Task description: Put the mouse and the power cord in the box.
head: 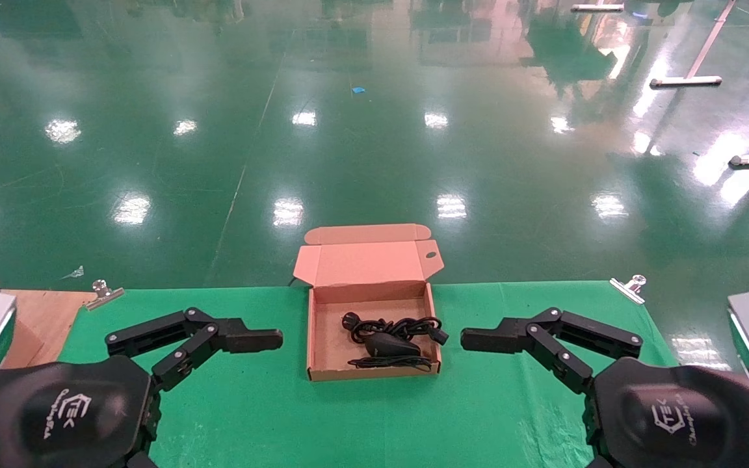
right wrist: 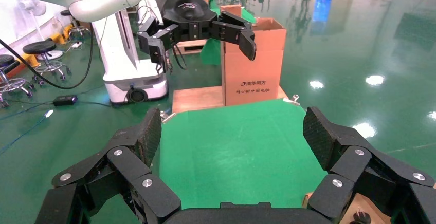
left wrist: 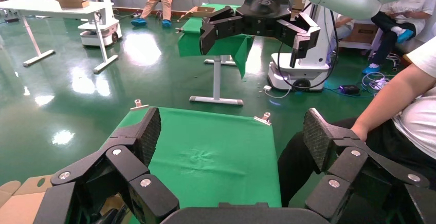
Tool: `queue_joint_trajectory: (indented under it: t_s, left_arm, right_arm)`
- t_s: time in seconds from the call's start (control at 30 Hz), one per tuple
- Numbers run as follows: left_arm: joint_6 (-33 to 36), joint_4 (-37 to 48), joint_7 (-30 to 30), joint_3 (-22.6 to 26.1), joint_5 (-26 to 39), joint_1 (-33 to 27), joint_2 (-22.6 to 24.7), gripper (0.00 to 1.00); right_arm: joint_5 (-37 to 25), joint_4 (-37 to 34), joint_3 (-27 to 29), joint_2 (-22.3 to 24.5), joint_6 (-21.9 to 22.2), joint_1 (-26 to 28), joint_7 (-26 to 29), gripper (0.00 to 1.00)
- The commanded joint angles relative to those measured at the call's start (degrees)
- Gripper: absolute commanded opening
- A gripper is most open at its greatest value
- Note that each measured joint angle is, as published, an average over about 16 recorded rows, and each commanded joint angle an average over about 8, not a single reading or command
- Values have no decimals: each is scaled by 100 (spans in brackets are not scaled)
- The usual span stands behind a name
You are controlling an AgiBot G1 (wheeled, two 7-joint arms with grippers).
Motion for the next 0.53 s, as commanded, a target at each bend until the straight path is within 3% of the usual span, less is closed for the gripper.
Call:
queue_joint_trajectory:
  t_s: [0.03, 0.53]
  left_arm:
    - [-13, 16, 12, 12, 1, -7, 9, 100]
    - [-46, 62, 44, 43, 12, -27, 36, 100]
  right_arm:
    - [-8, -6, -4, -5, 3, 5, -1, 100]
    - [-31, -23, -11, -19, 10, 20, -5, 100]
